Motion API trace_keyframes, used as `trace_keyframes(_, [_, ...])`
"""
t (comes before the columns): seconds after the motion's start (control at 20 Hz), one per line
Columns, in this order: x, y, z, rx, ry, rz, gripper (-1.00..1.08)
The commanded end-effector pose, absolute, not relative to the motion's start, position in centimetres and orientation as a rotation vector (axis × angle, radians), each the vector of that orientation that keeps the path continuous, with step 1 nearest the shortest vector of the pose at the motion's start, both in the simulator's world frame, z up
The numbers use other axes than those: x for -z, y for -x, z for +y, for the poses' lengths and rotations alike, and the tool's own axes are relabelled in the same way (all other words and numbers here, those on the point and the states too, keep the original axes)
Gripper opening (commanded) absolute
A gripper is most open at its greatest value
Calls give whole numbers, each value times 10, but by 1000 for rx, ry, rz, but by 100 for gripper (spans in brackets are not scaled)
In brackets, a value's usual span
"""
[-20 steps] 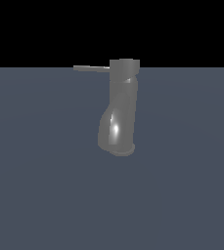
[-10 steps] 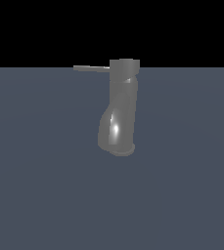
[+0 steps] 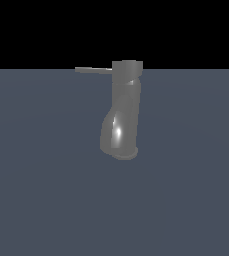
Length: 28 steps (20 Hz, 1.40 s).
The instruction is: Turn on the faucet by rotating a designated handle.
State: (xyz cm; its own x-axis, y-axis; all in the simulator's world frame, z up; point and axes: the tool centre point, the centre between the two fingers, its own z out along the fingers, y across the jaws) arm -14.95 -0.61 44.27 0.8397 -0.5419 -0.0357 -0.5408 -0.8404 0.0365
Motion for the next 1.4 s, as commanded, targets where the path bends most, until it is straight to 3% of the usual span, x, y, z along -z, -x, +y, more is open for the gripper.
trace_keyframes(0.0, [-438,138,-3,63,-2960,-965,-100])
trace_keyframes(1.35, [-371,28,37,7,-2539,-1800,-100])
